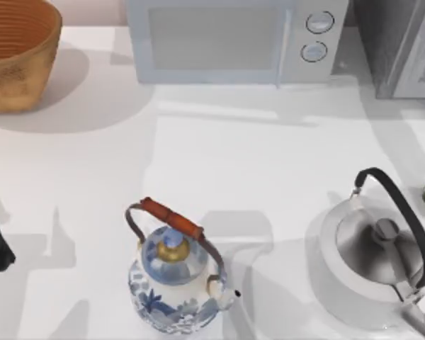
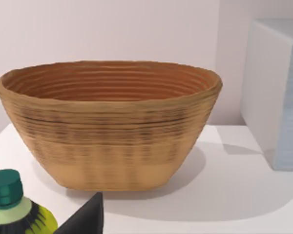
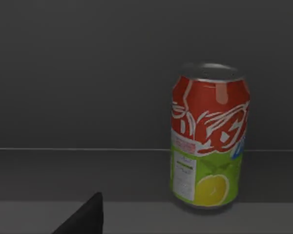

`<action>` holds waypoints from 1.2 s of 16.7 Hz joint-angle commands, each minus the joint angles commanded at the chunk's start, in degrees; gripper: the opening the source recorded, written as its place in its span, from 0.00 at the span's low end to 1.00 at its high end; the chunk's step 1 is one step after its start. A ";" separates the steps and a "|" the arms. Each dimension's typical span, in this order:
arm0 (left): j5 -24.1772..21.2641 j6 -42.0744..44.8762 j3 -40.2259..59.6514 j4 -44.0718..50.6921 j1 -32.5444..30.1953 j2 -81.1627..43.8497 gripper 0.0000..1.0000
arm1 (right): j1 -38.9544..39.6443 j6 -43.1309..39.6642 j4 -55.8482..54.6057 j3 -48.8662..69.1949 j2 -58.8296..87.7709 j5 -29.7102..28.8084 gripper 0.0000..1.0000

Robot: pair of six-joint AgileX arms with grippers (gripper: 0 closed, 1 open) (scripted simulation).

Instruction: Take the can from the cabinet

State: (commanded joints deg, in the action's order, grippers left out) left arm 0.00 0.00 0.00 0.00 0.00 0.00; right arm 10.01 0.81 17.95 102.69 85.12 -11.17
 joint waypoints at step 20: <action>0.00 0.00 0.00 0.00 0.00 0.00 1.00 | -2.09 -0.12 -2.01 17.86 19.08 1.69 1.00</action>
State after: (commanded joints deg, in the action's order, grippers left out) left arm 0.00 0.00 0.00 0.00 0.00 0.00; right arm 7.93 0.70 15.94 120.55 104.20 -9.48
